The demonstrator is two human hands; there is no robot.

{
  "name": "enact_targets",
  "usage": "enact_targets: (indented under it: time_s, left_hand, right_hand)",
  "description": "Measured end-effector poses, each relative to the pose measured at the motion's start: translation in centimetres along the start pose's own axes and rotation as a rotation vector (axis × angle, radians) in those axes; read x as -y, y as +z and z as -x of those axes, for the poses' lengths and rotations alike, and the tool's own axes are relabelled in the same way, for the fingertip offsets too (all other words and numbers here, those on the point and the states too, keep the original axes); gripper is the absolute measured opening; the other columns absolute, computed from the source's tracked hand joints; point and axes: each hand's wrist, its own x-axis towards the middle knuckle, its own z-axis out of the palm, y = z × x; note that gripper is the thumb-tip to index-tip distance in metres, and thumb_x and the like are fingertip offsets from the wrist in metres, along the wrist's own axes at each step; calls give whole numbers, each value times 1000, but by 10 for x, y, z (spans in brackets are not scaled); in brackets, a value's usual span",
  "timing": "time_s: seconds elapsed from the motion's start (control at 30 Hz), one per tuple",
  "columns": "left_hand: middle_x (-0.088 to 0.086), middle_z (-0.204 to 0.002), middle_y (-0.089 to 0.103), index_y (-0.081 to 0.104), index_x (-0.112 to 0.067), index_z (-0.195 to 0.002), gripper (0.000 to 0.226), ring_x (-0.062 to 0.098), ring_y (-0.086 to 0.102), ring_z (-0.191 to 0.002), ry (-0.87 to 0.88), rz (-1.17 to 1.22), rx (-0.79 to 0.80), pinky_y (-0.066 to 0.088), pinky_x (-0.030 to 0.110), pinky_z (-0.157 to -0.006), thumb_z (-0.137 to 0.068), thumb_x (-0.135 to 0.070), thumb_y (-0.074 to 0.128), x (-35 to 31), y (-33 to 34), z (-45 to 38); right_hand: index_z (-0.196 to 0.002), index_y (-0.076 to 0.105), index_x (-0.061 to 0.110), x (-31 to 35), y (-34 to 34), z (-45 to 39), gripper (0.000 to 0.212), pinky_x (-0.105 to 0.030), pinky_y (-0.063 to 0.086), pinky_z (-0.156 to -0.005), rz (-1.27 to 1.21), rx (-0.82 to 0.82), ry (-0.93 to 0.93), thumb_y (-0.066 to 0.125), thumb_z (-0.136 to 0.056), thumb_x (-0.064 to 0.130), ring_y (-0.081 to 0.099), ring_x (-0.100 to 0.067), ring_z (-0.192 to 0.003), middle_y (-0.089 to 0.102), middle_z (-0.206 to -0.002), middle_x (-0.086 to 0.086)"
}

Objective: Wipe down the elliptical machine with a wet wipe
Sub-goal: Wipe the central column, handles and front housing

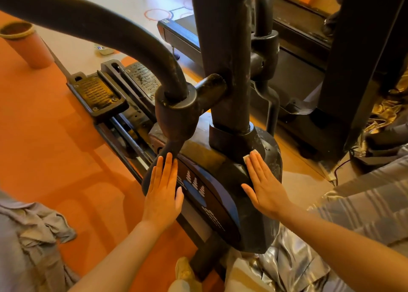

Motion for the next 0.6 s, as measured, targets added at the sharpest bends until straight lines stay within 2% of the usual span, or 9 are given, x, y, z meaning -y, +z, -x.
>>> enact_targets:
  time_s: [0.13,0.2,0.3,0.37,0.47,0.6]
  left_hand:
    - [-1,-163,-12,2,-17,-152,81,8,-29,-146,-100,56,11,-6,36,-119,-97,-22,60,-19,1,0]
    - [-2,-162,-15,0,-16,-153,83,8,-30,-145,-144,57,-3,-5,36,-120,-97,-23,60,-25,3,-1]
    - [0,-163,-14,9,-8,-156,82,12,-27,-147,-203,56,-25,12,48,-123,-96,-22,62,-33,7,-2]
    - [0,-163,-16,6,-11,-157,85,14,-26,-148,-236,61,-44,18,51,-122,-95,-21,63,-38,9,-2]
    - [0,-162,-16,2,-12,-157,89,11,-30,-146,-284,61,-87,5,48,-123,-93,-18,64,-49,12,-4]
    - [2,-161,-20,-5,-10,-155,90,16,-28,-147,-349,35,-115,-1,46,-123,-95,-20,62,-63,18,-8]
  right_hand:
    - [-156,0,10,11,5,-11,70,-31,-4,-122,-174,-93,86,22,-103,50,-7,-23,-151,-13,-163,-6]
    - [-155,-3,10,16,1,-28,71,-33,-5,-122,-236,-151,119,22,-102,50,-11,-23,-150,-15,-162,-8]
    - [-155,-7,10,21,-17,-59,74,-31,-8,-121,-292,-211,132,25,-102,50,-16,-21,-149,-18,-161,-9]
    - [-155,-7,10,22,-23,-68,75,-30,-8,-121,-304,-230,110,32,-102,47,-17,-20,-149,-18,-161,-9]
    - [-155,-6,10,14,-10,-46,77,-28,-6,-121,-363,-197,130,35,-101,48,-15,-19,-149,-16,-162,-8]
    - [-155,-5,9,-11,10,-4,82,-34,2,-122,-381,-107,180,29,-98,57,-11,-18,-150,-12,-163,-8]
